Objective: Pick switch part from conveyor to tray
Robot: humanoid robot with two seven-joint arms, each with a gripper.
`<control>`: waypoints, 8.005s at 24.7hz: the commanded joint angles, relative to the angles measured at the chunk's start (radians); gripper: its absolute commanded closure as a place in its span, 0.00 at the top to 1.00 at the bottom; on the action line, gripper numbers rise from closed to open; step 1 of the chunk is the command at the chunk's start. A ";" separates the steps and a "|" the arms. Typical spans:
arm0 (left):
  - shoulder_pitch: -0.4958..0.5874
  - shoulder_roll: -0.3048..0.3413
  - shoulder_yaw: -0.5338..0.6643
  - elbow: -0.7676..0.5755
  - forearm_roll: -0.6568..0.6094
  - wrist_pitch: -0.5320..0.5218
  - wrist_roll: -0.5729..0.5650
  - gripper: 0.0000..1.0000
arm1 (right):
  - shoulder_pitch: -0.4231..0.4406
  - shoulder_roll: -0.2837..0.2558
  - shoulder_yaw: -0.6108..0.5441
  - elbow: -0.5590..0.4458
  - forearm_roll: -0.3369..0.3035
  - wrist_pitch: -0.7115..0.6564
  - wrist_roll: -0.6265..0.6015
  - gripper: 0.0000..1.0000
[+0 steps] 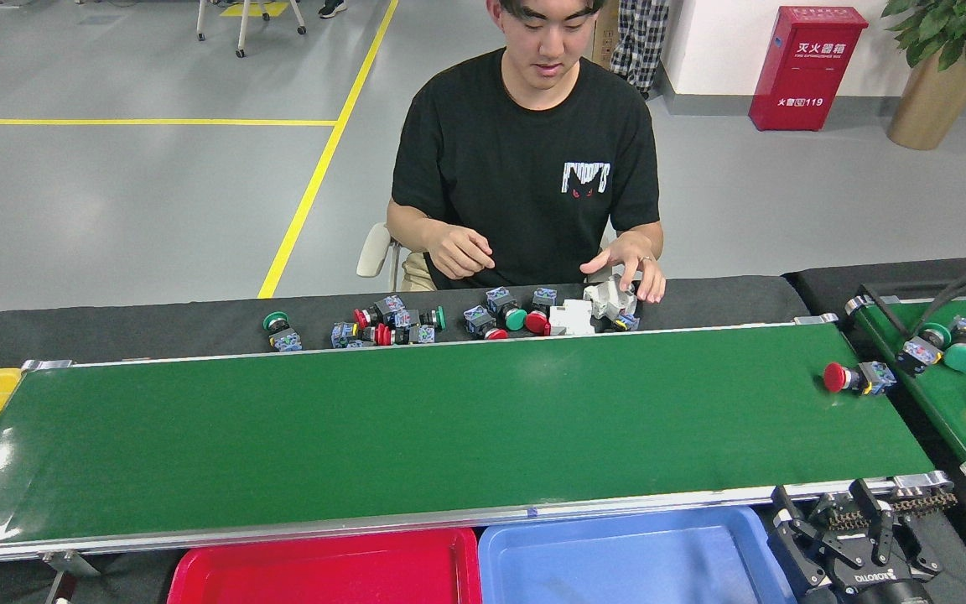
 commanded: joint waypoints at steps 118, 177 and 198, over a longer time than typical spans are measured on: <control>-0.022 0.009 0.017 -0.002 0.001 -0.006 0.006 1.00 | -0.646 0.380 0.437 0.602 0.192 0.241 0.100 0.15; -0.057 0.005 -0.159 -0.090 -0.002 -0.227 -0.023 1.00 | -0.425 0.270 0.305 0.316 0.189 0.447 0.073 0.97; -0.651 -0.127 -0.676 0.355 -0.249 0.137 -0.211 1.00 | -0.386 0.250 0.304 0.138 0.091 -0.099 0.077 0.07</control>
